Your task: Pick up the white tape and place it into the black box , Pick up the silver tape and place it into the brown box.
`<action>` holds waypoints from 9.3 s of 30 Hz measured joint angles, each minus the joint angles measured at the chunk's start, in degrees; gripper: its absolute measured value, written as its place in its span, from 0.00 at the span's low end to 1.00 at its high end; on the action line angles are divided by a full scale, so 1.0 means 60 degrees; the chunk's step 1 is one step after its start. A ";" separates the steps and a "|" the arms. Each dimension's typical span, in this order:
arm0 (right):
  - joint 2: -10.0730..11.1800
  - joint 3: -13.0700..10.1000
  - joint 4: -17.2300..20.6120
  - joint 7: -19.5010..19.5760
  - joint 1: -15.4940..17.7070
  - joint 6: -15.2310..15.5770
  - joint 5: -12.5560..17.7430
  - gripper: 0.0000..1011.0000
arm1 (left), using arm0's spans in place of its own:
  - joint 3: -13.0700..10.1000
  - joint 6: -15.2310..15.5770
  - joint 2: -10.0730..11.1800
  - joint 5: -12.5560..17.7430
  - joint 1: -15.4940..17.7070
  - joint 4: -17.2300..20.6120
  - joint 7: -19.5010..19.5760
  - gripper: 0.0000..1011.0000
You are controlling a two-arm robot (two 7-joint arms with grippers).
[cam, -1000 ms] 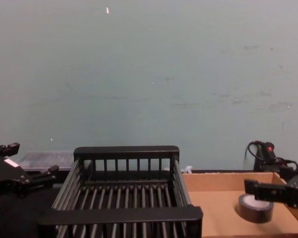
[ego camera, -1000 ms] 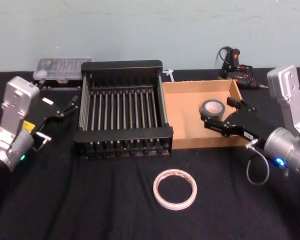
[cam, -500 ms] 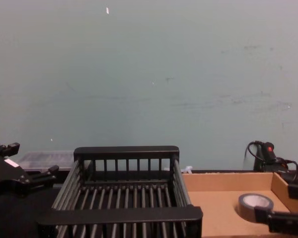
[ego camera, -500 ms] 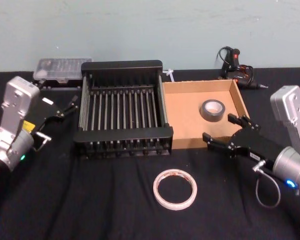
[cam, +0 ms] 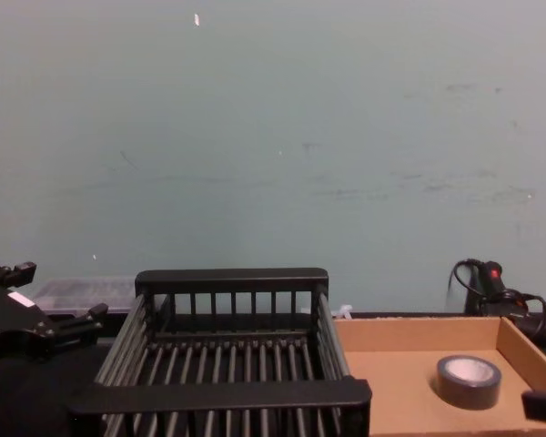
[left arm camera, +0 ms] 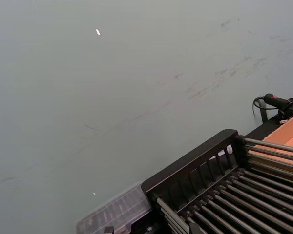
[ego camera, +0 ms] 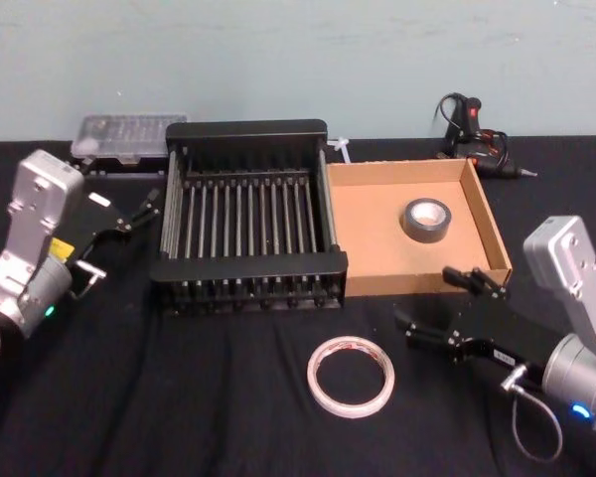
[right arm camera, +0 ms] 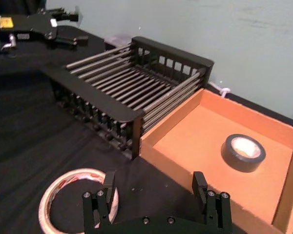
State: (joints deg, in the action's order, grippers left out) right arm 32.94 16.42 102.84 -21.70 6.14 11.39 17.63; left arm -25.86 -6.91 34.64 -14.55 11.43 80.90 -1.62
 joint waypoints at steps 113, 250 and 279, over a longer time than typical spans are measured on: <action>-0.0699 0.1367 -0.1450 -0.0509 -0.1213 0.0865 -0.1558 0.85 | -0.0001 0.0000 0.0000 0.0000 0.0000 0.0000 0.0000 0.99; -0.1792 0.1006 -0.1690 0.0264 -0.2298 -0.0666 0.0307 0.07 | -0.0001 0.0000 0.0000 0.0000 0.0000 0.0000 0.0000 0.99; -0.3415 0.1471 -0.4508 0.0459 -0.4421 -0.1070 -0.0720 0.07 | -0.0001 0.0000 0.0000 0.0000 0.0000 0.0000 0.0000 0.99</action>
State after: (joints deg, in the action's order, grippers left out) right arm 12.45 25.25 75.79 -18.95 -20.38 4.97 13.31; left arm -25.86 -6.91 34.65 -14.55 11.43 80.90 -1.62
